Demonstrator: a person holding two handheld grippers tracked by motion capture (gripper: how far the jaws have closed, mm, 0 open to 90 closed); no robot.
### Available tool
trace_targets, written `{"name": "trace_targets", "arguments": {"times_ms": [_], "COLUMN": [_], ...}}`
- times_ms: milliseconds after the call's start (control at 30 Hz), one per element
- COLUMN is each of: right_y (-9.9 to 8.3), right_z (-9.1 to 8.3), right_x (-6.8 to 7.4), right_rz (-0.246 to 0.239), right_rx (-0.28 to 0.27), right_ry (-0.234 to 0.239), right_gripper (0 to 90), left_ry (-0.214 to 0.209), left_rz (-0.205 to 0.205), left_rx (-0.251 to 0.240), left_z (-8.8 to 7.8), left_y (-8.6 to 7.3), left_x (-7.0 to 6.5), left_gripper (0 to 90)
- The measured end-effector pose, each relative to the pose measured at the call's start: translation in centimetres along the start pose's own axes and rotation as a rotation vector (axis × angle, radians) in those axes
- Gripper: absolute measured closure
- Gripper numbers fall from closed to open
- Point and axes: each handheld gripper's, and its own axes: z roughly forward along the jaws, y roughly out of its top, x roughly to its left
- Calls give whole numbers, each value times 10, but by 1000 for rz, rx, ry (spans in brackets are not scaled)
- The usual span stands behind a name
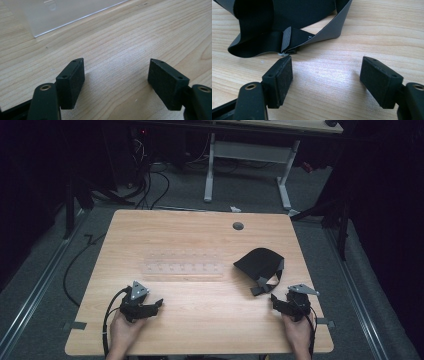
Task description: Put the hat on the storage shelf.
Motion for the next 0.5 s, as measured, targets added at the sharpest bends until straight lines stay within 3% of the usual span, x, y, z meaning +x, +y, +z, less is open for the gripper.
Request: {"name": "trace_targets", "arguments": {"times_ms": [500], "right_y": [-1], "right_z": [-1], "right_x": [-1], "right_rz": [-7], "right_rx": [-5], "right_ry": [12], "right_gripper": [299], "left_ry": [-1], "left_rz": [-1], "left_rx": [-1], "left_z": [0], "left_y": [0], "left_x": [0], "left_gripper": [301]}}
